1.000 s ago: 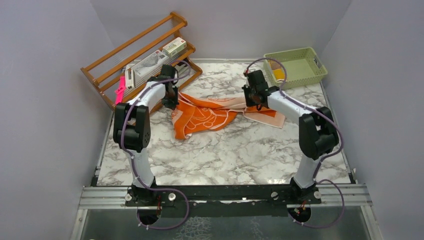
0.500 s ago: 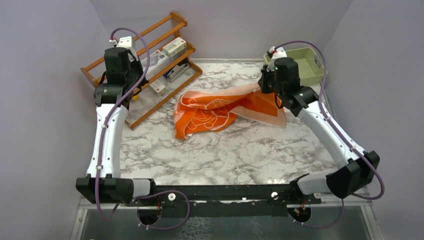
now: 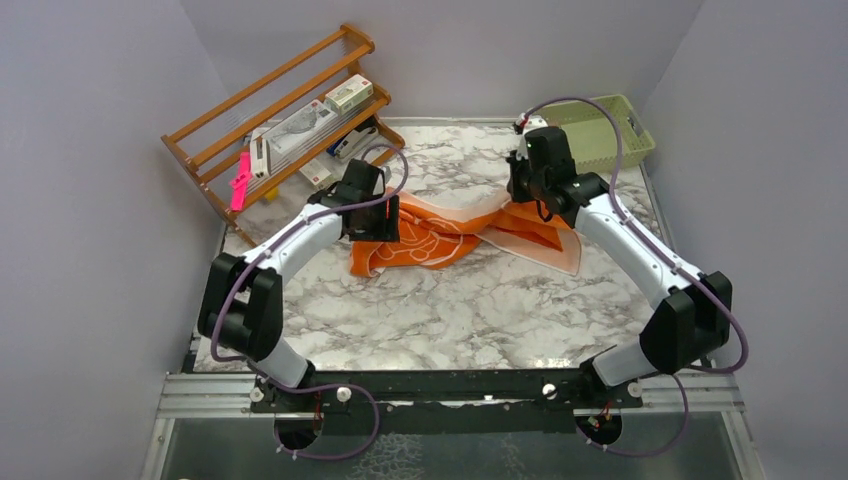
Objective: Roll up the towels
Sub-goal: Flatten out the towel at the center of the board.
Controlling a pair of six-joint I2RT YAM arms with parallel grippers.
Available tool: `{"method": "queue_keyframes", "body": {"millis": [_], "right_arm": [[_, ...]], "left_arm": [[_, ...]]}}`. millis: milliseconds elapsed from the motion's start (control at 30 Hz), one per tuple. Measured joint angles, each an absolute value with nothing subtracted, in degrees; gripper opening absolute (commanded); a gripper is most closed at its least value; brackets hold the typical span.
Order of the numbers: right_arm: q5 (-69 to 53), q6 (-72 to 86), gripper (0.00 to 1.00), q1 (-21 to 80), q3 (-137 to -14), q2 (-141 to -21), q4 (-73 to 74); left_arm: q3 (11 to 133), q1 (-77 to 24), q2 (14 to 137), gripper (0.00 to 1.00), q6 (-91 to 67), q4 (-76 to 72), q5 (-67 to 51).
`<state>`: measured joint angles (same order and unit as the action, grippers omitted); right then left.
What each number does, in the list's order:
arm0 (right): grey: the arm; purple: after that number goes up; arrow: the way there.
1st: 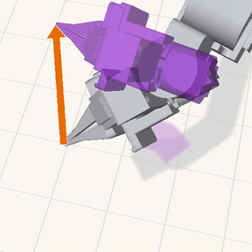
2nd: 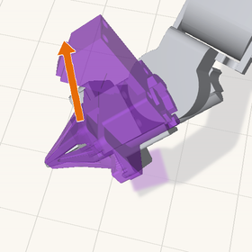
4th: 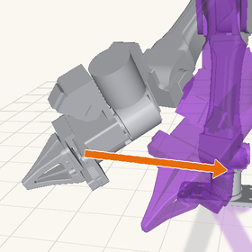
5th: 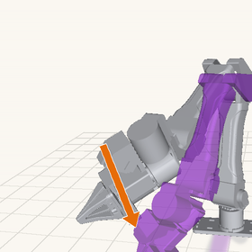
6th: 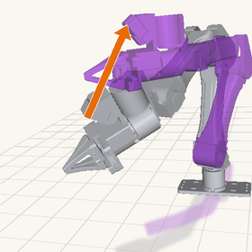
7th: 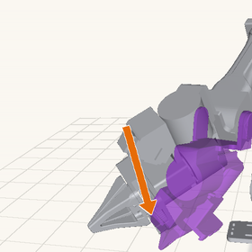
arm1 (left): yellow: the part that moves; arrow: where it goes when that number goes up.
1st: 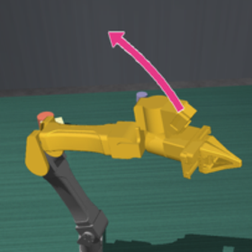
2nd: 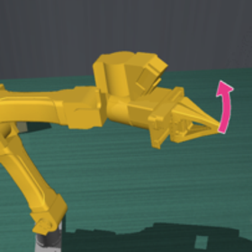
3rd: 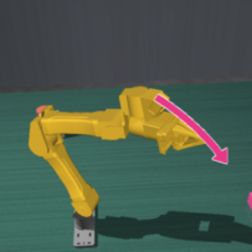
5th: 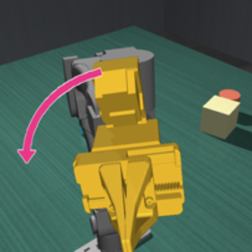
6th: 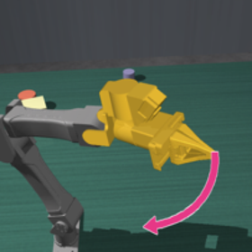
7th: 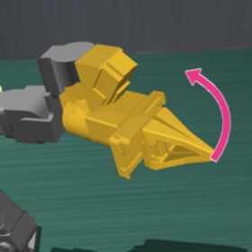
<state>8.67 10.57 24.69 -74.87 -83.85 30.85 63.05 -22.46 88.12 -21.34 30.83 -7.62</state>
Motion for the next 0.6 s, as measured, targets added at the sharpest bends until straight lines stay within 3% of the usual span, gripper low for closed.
{"method": "queue_keyframes", "body": {"millis": [167,400,600], "right_arm": [[8.14,10.02,0.01,24.69,-74.98,-87.26,30.81],[7.62,9.32,0.01,24.69,-75.4,-89.71,30.44],[7.35,9.13,0.01,24.69,-75.5,-90.0,30.04]], "left_arm": [[69.6,-22.76,94.41,0.63,-21.98,26.41,-2.61],[75.96,-24.05,105.01,0.49,-20.86,21.39,3.16],[78.24,-25.02,113.23,0.48,-18.92,21.45,7.01]]}}
